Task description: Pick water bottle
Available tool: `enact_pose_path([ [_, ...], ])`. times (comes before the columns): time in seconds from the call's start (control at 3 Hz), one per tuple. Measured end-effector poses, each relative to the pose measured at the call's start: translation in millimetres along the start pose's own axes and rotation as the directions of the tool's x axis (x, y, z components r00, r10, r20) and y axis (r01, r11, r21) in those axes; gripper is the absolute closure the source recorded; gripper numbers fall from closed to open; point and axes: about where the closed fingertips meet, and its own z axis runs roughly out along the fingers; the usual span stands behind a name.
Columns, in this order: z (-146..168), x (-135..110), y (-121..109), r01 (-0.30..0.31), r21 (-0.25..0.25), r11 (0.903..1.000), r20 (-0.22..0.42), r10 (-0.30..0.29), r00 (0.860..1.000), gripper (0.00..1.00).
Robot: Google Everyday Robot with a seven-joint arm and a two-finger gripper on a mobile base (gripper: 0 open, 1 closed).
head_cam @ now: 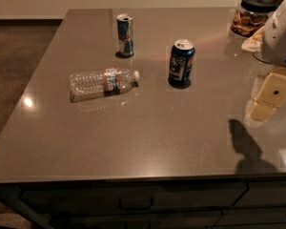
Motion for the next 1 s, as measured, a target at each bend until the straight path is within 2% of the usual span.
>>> enact_pose_path([
  [0.33, 0.0, 0.0, 0.0, 0.000, 0.000, 1.0000, 0.000, 0.000, 1.000, 0.00],
  [1.0, 29.6, -64.3, -22.5, 0.054, -0.044, 0.9975, 0.066, -0.051, 0.997, 0.00],
])
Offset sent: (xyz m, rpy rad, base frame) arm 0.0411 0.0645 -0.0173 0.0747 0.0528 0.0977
